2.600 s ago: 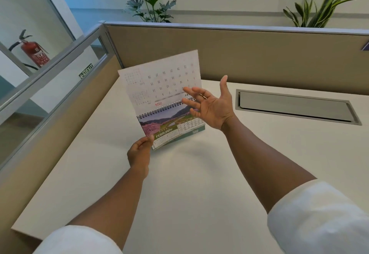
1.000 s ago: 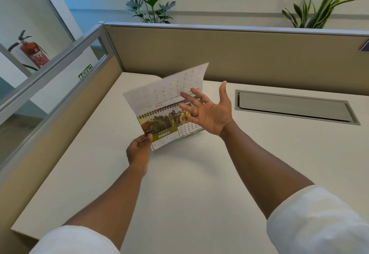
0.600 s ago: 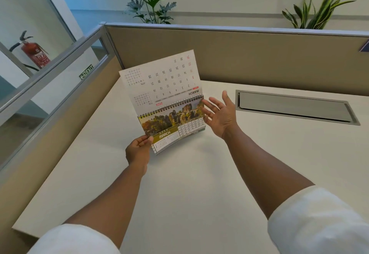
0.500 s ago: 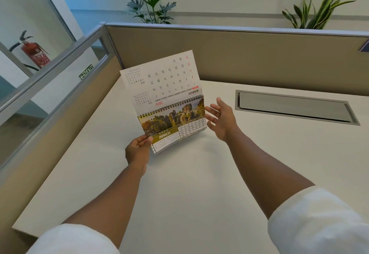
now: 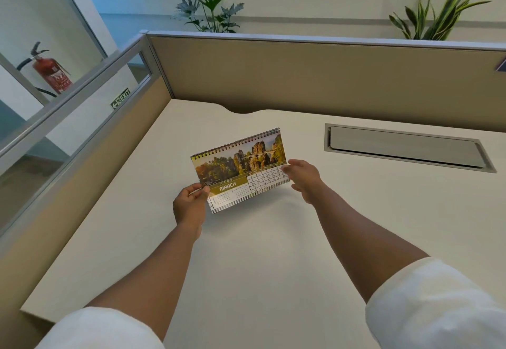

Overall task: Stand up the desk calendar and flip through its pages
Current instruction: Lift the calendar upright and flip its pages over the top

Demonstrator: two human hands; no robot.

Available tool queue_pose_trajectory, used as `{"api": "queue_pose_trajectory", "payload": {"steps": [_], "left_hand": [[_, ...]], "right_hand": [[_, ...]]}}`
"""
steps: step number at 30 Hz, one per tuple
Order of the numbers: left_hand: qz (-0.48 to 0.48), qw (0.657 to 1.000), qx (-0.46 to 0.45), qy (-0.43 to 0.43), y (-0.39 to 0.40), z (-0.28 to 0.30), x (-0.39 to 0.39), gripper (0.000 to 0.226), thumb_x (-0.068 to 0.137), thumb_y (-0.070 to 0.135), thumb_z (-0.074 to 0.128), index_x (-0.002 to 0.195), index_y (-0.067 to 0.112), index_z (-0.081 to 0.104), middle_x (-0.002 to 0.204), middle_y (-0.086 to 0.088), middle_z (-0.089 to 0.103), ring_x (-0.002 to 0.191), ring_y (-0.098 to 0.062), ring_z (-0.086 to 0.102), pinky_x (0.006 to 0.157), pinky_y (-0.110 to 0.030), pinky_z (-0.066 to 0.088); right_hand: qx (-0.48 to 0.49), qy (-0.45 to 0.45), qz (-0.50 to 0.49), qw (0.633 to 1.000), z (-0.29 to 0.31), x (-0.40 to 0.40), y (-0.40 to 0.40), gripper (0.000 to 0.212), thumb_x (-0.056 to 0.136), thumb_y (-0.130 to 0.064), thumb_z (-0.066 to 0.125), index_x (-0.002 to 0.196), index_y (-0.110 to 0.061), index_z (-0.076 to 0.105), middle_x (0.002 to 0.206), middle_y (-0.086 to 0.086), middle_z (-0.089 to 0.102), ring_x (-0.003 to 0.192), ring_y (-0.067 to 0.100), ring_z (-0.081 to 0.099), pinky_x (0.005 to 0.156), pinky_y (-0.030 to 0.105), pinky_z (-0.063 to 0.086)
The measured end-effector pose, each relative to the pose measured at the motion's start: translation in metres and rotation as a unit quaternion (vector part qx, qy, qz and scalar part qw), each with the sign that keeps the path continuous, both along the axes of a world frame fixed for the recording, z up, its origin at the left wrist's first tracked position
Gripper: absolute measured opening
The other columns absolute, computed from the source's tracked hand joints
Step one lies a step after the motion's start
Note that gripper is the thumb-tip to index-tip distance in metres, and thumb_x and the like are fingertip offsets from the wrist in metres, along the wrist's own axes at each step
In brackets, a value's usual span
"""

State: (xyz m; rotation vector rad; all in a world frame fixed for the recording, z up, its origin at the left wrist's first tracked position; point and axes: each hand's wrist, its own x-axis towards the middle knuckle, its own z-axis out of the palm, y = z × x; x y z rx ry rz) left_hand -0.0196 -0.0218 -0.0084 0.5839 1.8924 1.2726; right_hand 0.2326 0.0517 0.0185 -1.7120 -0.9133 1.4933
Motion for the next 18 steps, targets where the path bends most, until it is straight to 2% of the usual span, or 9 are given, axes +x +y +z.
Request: {"api": "queue_pose_trajectory", "payload": {"steps": [2,4,6,8,10,12,14,16,18], "left_hand": [[0.003,1.0,0.003,-0.003,-0.001,0.0,0.0,0.018,0.091,0.022,0.068,0.108,0.022,0.064,0.117,-0.007,0.068,0.106,-0.026,0.064,0.078,-0.031,0.056],[0.016,1.0,0.005,-0.016,-0.003,0.0,0.0,0.01,0.095,0.027,0.061,0.104,0.025,0.064,0.109,-0.004,0.07,0.092,-0.02,0.069,0.065,-0.023,0.054],[0.028,0.999,0.007,-0.03,-0.004,0.001,0.0,0.014,0.1,0.03,0.051,0.106,0.024,0.062,0.104,-0.003,0.071,0.081,-0.013,0.068,0.062,-0.021,0.053],[0.03,0.999,0.006,-0.039,-0.003,0.003,-0.001,0.019,0.102,0.029,0.045,0.108,0.023,0.062,0.107,-0.003,0.071,0.086,-0.016,0.069,0.07,-0.024,0.056],[0.026,0.999,0.004,-0.046,-0.001,0.004,-0.001,0.019,0.102,0.026,0.046,0.11,0.023,0.063,0.108,-0.003,0.072,0.093,-0.02,0.07,0.075,-0.027,0.057],[0.027,0.998,0.004,-0.053,-0.001,0.006,-0.002,0.017,0.101,0.026,0.05,0.108,0.024,0.065,0.104,-0.002,0.072,0.091,-0.019,0.071,0.07,-0.026,0.057],[0.027,0.998,0.003,-0.058,-0.001,0.008,-0.002,0.013,0.098,0.028,0.056,0.103,0.026,0.068,0.094,0.0,0.074,0.082,-0.016,0.072,0.056,-0.021,0.056],[0.023,0.997,0.003,-0.068,-0.002,0.008,-0.001,0.01,0.096,0.029,0.059,0.099,0.027,0.068,0.086,0.003,0.073,0.075,-0.013,0.073,0.048,-0.019,0.054],[0.031,0.996,0.01,-0.086,-0.001,0.008,-0.001,0.01,0.096,0.027,0.058,0.097,0.025,0.067,0.084,0.006,0.071,0.073,-0.01,0.07,0.05,-0.019,0.052]], "right_hand": [[0.016,-0.018,-0.005,1.0,-0.002,0.002,-0.001,0.038,0.09,-0.015,0.065,0.127,-0.012,0.059,0.123,0.01,0.064,0.109,0.025,0.057,0.086,0.033,0.049],[0.034,-0.03,-0.008,0.999,-0.003,0.004,-0.002,0.027,0.088,-0.014,0.068,0.115,-0.011,0.066,0.113,0.009,0.07,0.1,0.022,0.063,0.07,0.024,0.049],[0.046,-0.031,-0.001,0.998,-0.002,0.006,-0.004,0.018,0.087,-0.015,0.07,0.105,-0.012,0.069,0.105,0.008,0.073,0.089,0.018,0.065,0.062,0.021,0.047],[0.054,-0.019,0.004,0.998,0.0,0.008,-0.005,0.01,0.087,-0.016,0.07,0.097,-0.014,0.069,0.101,0.007,0.074,0.086,0.017,0.066,0.064,0.024,0.05],[0.044,0.046,0.0,0.998,0.004,0.01,-0.007,0.007,0.09,-0.018,0.066,0.096,-0.016,0.069,0.1,0.008,0.075,0.092,0.021,0.068,0.076,0.031,0.055],[0.033,0.169,0.021,0.985,0.007,0.012,-0.01,0.029,0.095,-0.031,0.056,0.111,-0.008,0.067,0.104,0.012,0.074,0.101,0.028,0.068,0.082,0.036,0.055],[0.034,0.281,0.067,0.957,0.008,0.013,-0.011,0.061,0.096,-0.054,0.044,0.126,-0.004,0.061,0.111,0.018,0.069,0.104,0.031,0.066,0.088,0.04,0.053],[0.033,0.376,0.087,0.922,0.01,0.012,-0.009,0.083,0.087,-0.074,0.036,0.131,-0.008,0.059,0.124,0.021,0.066,0.112,0.035,0.064,0.097,0.045,0.052],[0.033,0.468,0.079,0.879,0.015,0.009,-0.006,0.093,0.078,-0.084,0.038,0.136,-0.012,0.056,0.134,0.021,0.061,0.122,0.038,0.059,0.102,0.048,0.05]]}}
